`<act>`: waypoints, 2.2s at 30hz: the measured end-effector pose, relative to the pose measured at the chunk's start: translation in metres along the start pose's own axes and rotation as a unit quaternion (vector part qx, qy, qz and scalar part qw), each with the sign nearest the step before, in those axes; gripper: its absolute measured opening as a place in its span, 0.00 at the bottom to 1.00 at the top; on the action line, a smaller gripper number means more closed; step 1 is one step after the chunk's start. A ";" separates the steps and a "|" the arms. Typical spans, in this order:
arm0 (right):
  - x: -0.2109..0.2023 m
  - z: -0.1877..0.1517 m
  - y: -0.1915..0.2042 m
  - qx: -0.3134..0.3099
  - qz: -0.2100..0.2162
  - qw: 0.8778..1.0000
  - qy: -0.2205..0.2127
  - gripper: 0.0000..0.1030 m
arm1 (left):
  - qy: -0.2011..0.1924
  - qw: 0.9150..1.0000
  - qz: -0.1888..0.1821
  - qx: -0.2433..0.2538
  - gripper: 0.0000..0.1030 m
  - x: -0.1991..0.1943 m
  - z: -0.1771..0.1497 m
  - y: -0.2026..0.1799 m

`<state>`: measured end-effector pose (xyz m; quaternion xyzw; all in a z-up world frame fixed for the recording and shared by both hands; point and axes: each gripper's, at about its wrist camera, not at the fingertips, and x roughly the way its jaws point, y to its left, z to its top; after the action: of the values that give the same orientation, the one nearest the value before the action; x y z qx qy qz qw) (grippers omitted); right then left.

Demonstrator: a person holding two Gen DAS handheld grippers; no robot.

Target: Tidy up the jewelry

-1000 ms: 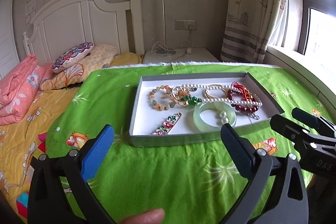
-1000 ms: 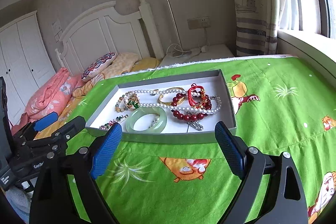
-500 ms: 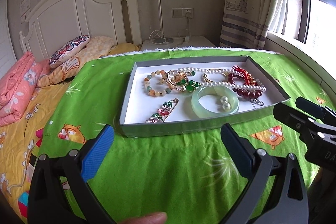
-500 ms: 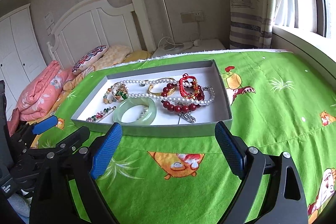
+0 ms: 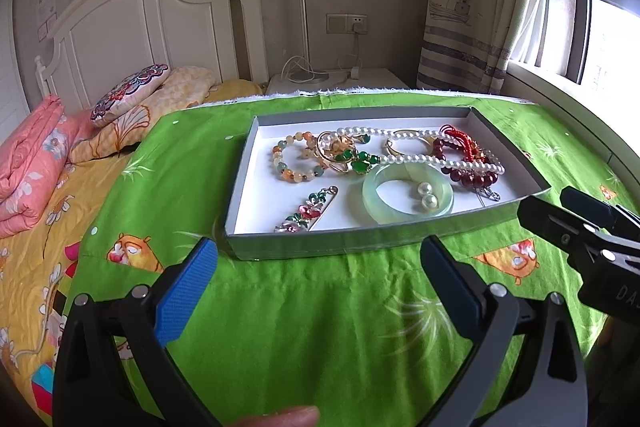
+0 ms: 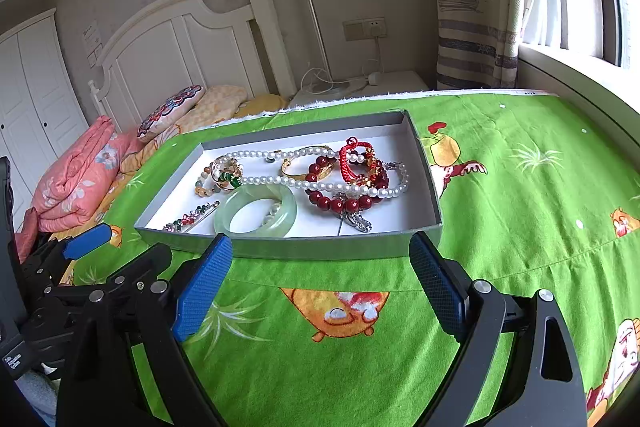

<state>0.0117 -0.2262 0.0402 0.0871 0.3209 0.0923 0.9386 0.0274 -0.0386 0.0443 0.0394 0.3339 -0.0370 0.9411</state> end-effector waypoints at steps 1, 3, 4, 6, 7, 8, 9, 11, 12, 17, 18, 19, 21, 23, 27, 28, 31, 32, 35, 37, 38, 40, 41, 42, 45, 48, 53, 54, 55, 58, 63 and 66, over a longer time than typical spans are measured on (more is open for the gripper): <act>0.000 0.000 0.000 0.000 0.000 1.000 0.000 0.84 | 0.000 1.000 0.000 0.000 0.98 0.000 0.000 -0.001; 0.000 0.000 0.000 0.000 0.000 1.000 0.000 0.84 | 0.000 1.000 0.001 0.000 0.98 0.000 0.000 -0.001; 0.000 0.000 0.000 0.000 0.000 1.000 0.000 0.84 | 0.000 1.000 0.001 0.000 0.98 0.000 0.000 0.000; 0.000 0.000 0.000 0.000 0.000 1.000 0.000 0.84 | 0.000 1.000 0.002 0.000 0.98 -0.001 0.000 0.000; 0.000 0.000 0.000 0.000 0.000 1.000 0.000 0.84 | 0.000 1.000 0.002 -0.001 0.98 -0.001 -0.001 0.000; 0.000 0.000 0.000 0.000 0.000 1.000 0.000 0.84 | 0.000 1.000 0.003 -0.001 0.98 -0.001 -0.001 0.000; 0.000 0.000 0.000 0.000 0.000 1.000 0.000 0.84 | 0.000 1.000 0.004 -0.001 0.98 -0.001 -0.001 0.000; 0.000 0.000 0.000 0.000 0.000 1.000 0.000 0.84 | -0.001 1.000 0.004 0.000 0.98 -0.001 -0.001 0.000; 0.000 0.000 0.000 0.000 0.000 1.000 0.000 0.84 | -0.001 1.000 0.005 0.001 0.98 -0.002 -0.001 0.000; 0.000 0.000 0.000 0.000 0.000 1.000 0.000 0.84 | -0.001 1.000 0.007 0.001 0.98 -0.002 -0.001 0.000; 0.000 0.000 0.000 0.000 0.000 1.000 0.000 0.84 | -0.001 1.000 0.007 0.001 0.98 -0.002 -0.001 0.000; 0.000 0.000 0.000 0.000 0.000 1.000 0.000 0.84 | -0.001 1.000 0.007 0.001 0.98 -0.002 -0.001 0.000; 0.000 0.000 -0.001 0.000 0.000 1.000 0.000 0.84 | -0.001 1.000 0.009 0.001 0.98 -0.002 -0.001 0.000; 0.000 0.000 0.000 0.000 0.000 1.000 0.001 0.84 | -0.001 1.000 0.009 0.002 0.98 -0.002 -0.001 0.001; 0.000 0.000 0.000 0.000 0.000 1.000 0.001 0.84 | -0.001 1.000 0.010 0.001 0.98 -0.002 -0.001 0.001; 0.000 0.000 0.000 0.000 0.000 1.000 0.001 0.84 | -0.001 1.000 0.009 0.001 0.98 -0.002 -0.001 0.001; 0.001 0.000 -0.001 0.000 0.000 1.000 0.001 0.84 | -0.001 1.000 0.009 0.001 0.98 -0.002 -0.001 0.001; 0.001 0.000 -0.001 0.000 0.000 1.000 0.001 0.84 | -0.001 1.000 0.009 0.001 0.98 -0.002 -0.001 0.001; 0.002 0.000 -0.002 0.000 0.000 1.000 0.002 0.84 | -0.001 1.000 0.009 -0.001 0.98 -0.002 -0.001 0.002; 0.002 0.000 -0.002 0.000 0.000 1.000 0.001 0.84 | -0.002 1.000 0.010 -0.001 0.98 -0.002 -0.001 0.003; 0.002 0.000 -0.002 0.000 0.000 1.000 0.001 0.84 | -0.001 1.000 0.011 -0.001 0.98 -0.002 -0.001 0.003; 0.002 0.000 -0.002 0.000 0.000 1.000 0.002 0.84 | -0.002 1.000 0.015 -0.002 0.98 -0.002 -0.001 0.003; 0.002 0.000 -0.002 0.000 0.000 1.000 0.002 0.84 | -0.002 1.000 0.015 -0.002 0.98 -0.002 -0.001 0.003; 0.002 0.000 -0.002 0.001 0.001 1.000 0.002 0.84 | -0.002 1.000 0.014 -0.003 0.98 -0.002 -0.001 0.002; 0.002 0.000 -0.001 0.000 0.000 1.000 0.002 0.84 | -0.005 1.000 0.016 -0.006 0.98 -0.003 0.000 0.003; 0.002 0.000 -0.001 0.001 0.000 1.000 0.002 0.84 | -0.003 1.000 0.020 -0.012 0.98 -0.002 0.000 0.005; 0.002 0.001 -0.001 0.001 0.001 1.000 0.002 0.84 | 0.001 0.999 0.023 -0.024 0.98 -0.002 -0.001 0.009; 0.002 0.001 -0.001 0.000 0.001 1.000 0.002 0.84 | 0.001 0.999 0.021 -0.029 0.98 -0.002 -0.001 0.010; 0.002 0.000 -0.001 0.000 0.001 1.000 0.003 0.84 | 0.002 0.999 0.018 -0.035 0.98 -0.002 -0.001 0.012; 0.003 -0.002 0.000 0.000 0.001 1.000 0.003 0.84 | 0.006 0.999 0.005 -0.046 0.98 0.000 -0.002 0.015; 0.004 -0.003 -0.001 0.001 0.001 1.000 0.003 0.84 | 0.002 0.999 0.019 -0.042 0.98 -0.001 -0.006 0.013; 0.004 -0.003 -0.001 0.001 0.001 1.000 0.003 0.84 | 0.019 0.999 0.018 -0.030 0.98 0.003 -0.005 0.009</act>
<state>0.0132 -0.2258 0.0356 0.0877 0.3237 0.0932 0.9375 0.0272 -0.0296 0.0386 0.0183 0.3524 -0.0092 0.9356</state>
